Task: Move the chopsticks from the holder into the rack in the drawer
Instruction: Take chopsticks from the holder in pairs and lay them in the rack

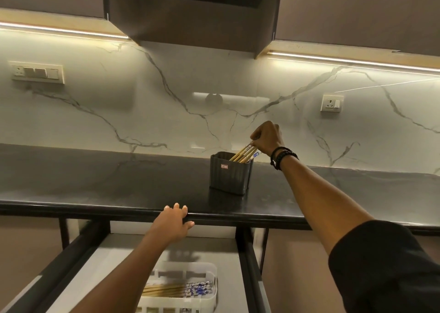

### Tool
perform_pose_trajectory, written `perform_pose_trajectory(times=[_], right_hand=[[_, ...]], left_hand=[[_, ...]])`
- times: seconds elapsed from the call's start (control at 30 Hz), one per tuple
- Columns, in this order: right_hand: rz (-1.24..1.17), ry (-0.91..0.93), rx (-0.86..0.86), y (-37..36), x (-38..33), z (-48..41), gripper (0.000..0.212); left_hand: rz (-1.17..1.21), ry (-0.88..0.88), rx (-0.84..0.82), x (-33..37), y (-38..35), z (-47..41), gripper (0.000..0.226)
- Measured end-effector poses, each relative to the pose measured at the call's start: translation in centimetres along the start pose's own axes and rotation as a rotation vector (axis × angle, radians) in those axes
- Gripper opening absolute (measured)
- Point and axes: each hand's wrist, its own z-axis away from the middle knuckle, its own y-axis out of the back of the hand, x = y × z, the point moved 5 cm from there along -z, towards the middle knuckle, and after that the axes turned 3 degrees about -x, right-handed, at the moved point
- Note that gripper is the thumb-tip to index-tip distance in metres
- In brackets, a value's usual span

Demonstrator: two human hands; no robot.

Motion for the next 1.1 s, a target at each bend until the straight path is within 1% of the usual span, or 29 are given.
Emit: perform_pose_trajectory(times=[0.3, 0.43, 0.6, 0.73, 0.8, 0.87, 0.93, 1.03, 1.07, 1.1], right_hand=[[0.139, 0.066, -0.106, 0.2, -0.3, 0.8, 0.012], [0.165, 0.100, -0.133, 0.8, -1.1, 0.6, 0.015], [0.115, 0.127, -0.061, 1.9, -1.9, 0.6, 0.015], [0.002, 0.083, 0.026, 2.9, -1.8, 1.0, 0.014], [-0.058, 0.080, 0.082, 3.4, -2.0, 1.5, 0.015], [-0.109, 0.092, 0.144, 4.0, -2.3, 2.2, 0.017], [-0.176, 0.092, 0.201, 4.3, -2.6, 3.0, 0.017], [-0.344, 0.025, 0.274, 4.3, -2.6, 4.7, 0.020], [-0.419, -0.015, 0.281, 4.0, -2.5, 5.4, 0.021], [-0.498, -0.061, 0.271, 3.6, -2.3, 6.2, 0.023]], left_hand=[[-0.024, 0.021, -0.056, 0.6, 0.3, 0.9, 0.068], [-0.005, 0.023, -0.073, 0.6, 0.3, 0.9, 0.069], [-0.004, 0.025, -0.081, 0.6, 0.5, 0.9, 0.069], [0.033, 0.002, -0.085, 0.7, 1.1, 1.1, 0.066], [0.113, -0.031, -0.036, 0.8, 1.7, 1.1, 0.057], [0.299, -0.072, 0.041, 1.0, 2.4, 1.4, 0.047], [0.446, -0.121, 0.100, 1.4, 3.0, 1.7, 0.041], [0.561, -0.179, 0.176, 2.3, 4.1, 2.1, 0.037], [0.623, -0.178, 0.210, 2.5, 4.4, 2.2, 0.036], [0.706, -0.166, 0.243, 2.8, 4.7, 2.4, 0.039]])
